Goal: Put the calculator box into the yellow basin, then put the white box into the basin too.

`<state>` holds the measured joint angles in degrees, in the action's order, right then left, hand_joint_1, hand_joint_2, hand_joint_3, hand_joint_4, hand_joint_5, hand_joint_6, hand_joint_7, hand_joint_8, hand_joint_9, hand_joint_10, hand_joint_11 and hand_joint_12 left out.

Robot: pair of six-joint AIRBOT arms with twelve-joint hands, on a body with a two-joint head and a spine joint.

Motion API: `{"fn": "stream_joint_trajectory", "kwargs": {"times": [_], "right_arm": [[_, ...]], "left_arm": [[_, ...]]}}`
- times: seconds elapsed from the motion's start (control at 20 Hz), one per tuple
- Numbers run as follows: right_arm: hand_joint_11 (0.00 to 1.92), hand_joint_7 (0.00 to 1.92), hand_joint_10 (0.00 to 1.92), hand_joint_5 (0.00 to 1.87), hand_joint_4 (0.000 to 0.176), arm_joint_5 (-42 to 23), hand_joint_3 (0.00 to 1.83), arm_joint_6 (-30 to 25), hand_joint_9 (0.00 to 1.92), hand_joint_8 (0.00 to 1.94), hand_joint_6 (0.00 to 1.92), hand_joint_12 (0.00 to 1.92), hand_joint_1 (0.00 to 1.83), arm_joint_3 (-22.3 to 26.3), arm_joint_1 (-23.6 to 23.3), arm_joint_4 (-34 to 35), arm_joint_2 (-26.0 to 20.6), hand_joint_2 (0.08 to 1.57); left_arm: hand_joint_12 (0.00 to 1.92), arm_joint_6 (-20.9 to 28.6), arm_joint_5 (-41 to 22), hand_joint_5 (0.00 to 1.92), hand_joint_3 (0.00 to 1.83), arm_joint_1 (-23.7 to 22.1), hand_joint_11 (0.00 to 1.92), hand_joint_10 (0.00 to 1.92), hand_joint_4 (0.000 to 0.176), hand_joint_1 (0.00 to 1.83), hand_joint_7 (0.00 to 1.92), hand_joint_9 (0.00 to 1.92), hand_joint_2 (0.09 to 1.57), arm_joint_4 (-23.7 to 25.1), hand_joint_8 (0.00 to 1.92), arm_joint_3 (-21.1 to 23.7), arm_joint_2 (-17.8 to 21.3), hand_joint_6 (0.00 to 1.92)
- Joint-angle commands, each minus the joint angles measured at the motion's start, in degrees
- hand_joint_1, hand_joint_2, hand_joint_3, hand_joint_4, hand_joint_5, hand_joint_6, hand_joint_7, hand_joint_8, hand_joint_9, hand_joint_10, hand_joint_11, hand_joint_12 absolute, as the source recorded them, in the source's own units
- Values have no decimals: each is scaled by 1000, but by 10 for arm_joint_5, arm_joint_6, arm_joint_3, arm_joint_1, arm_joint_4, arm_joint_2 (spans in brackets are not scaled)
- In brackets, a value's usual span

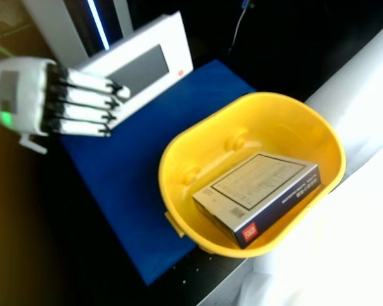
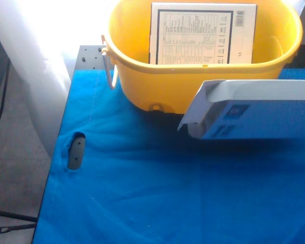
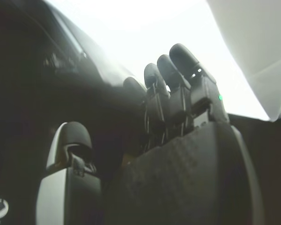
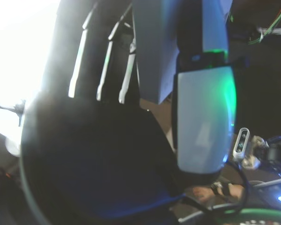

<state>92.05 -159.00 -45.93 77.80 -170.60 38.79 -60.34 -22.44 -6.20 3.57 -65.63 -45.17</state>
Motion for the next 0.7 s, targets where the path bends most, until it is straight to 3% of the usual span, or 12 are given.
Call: {"fn": "stream_joint_trajectory", "kwargs": {"times": [0.0, 0.15, 0.2, 0.25, 0.3, 0.35, 0.4, 0.5, 0.55, 0.65], "right_arm": [[896, 973, 1136, 1122, 0, 90, 0, -4, 996, 912, 699, 1223, 1387, -4, -6, -20, -7, 1073], [896, 973, 1135, 1122, 0, 90, 0, -4, 996, 912, 699, 1224, 1386, -15, -27, -20, -14, 1073], [896, 973, 1135, 1123, 0, 90, 0, -3, 996, 912, 698, 1224, 1386, -22, -37, -20, -13, 1073], [897, 996, 1127, 1106, 0, 90, 0, -2, 1002, 907, 707, 1225, 1387, -28, -44, -20, -12, 1072], [897, 996, 1127, 1106, 0, 90, 0, -1, 1002, 907, 707, 1225, 1387, -34, -49, -20, -12, 1072], [903, 1035, 1107, 1057, 0, 90, 1, -1, 1015, 863, 781, 1223, 1388, -39, -54, -16, -12, 1071], [898, 1003, 1114, 1113, 0, 89, 0, 0, 1007, 878, 718, 1225, 1387, -45, -59, -12, -12, 1069], [905, 1046, 1100, 1046, 0, 89, 1, 5, 1019, 855, 789, 1222, 1388, -54, -66, -5, -12, 1070], [899, 1016, 1108, 1100, 0, 89, 0, 6, 1011, 868, 733, 1224, 1388, -57, -69, 0, -12, 1068], [899, 986, 1129, 1109, 0, 89, 2, 6, 1000, 901, 716, 1221, 1387, -70, -84, 12, -12, 1072]], "left_arm": [[1204, -11, -63, 234, 0, -11, 0, 771, 0, 395, 412, 124, 1194, -11, 1, 1, -1, 925], [1204, -64, -52, 234, 0, -11, 0, 772, 0, 395, 412, 123, 1194, -61, 1, -2, -8, 925], [1369, -92, -50, 267, 3, -9, 0, 701, 0, 626, 432, 150, 1217, -82, 6, -5, -14, 486], [1291, -112, -50, 350, 3, -1, 0, 497, 0, 691, 361, 164, 1238, -102, 0, -11, -22, 218], [1291, -119, -50, 350, 3, 8, 0, 497, 0, 691, 361, 164, 1238, -114, 0, -20, -31, 218], [1303, -121, -50, 411, 1, 15, 0, 402, 0, 718, 352, 187, 1233, -120, 1, -31, -41, 99], [1259, -121, -52, 400, 0, 23, 0, 224, 0, 701, 327, 215, 1246, -127, 0, -42, -51, 10], [1404, -121, -60, 482, 2, 40, 0, 216, 0, 721, 370, 279, 1259, -139, 13, -60, -67, 34], [1414, -122, -60, 462, 0, 45, 0, 214, 0, 704, 354, 273, 1249, -145, 5, -68, -74, 22], [1283, -122, -58, 391, 0, 54, 0, 189, 0, 667, 331, 250, 1234, -159, 0, -78, -80, 0]]}}
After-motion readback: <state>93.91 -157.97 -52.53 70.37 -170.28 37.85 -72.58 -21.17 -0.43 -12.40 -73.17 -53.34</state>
